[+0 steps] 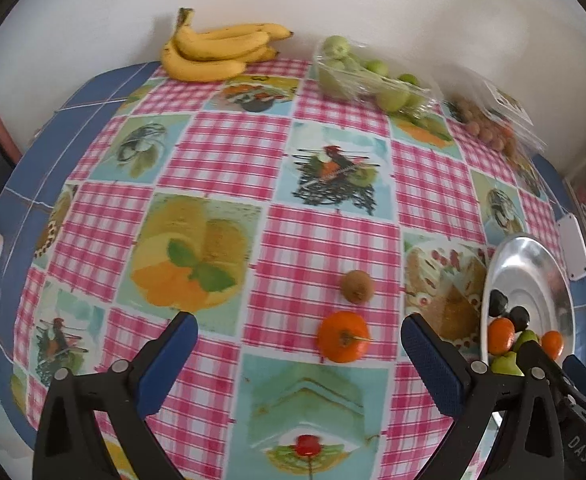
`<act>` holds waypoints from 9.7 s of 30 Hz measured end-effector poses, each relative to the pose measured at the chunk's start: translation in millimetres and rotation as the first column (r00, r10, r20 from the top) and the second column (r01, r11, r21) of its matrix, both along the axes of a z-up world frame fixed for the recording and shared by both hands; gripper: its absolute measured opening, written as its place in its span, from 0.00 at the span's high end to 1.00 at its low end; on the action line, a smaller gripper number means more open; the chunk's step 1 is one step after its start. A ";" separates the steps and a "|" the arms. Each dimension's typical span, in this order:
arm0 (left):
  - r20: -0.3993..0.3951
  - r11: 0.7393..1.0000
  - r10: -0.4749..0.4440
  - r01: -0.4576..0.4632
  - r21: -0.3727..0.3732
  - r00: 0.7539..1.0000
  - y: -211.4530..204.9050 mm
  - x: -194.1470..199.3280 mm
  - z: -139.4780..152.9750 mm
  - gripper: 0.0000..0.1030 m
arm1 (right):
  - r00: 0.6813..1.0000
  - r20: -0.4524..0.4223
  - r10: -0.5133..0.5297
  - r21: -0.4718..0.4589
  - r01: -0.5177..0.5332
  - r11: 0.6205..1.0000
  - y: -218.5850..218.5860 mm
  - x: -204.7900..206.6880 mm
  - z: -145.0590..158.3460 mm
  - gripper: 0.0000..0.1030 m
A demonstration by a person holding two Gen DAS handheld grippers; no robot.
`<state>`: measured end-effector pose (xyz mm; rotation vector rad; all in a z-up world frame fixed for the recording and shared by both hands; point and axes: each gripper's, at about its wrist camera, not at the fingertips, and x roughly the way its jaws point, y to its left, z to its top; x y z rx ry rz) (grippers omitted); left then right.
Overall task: Organize fruits
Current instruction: 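Move both tools back toward the loose orange and kiwi, then lower the right tool around the stemmed orange on the tablecloth, then close the right tool on the stemmed orange and lift it, then lower the left tool around the brown kiwi and close on it, then carry the orange and kiwi over the steel bowl with both tools, then open both tools to drop the orange and kiwi into the bowl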
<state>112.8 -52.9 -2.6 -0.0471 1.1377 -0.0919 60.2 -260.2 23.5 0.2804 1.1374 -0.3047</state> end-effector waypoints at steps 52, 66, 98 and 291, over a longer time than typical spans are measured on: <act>-0.114 0.985 0.161 -0.166 -0.043 0.980 75.0 23.6 -53.5 0.00 | 0.968 -0.011 0.250 0.111 -0.247 0.963 99.3 45.0 -46.1 0.00; -0.132 0.980 0.189 -0.196 -0.041 0.973 86.1 28.8 -61.8 0.00 | 0.960 0.034 0.279 0.113 -0.281 0.953 110.6 49.9 -49.7 0.09; -0.146 0.983 0.171 -0.178 -0.036 0.974 80.8 30.6 -66.2 0.00 | 0.935 0.086 0.343 0.208 -0.353 0.912 123.3 48.9 -46.6 0.72; 0.054 0.869 -0.485 0.488 -0.076 0.873 -203.8 8.0 -30.9 0.71 | 0.971 0.086 -0.222 0.258 0.194 0.946 -113.7 -8.5 -34.5 0.62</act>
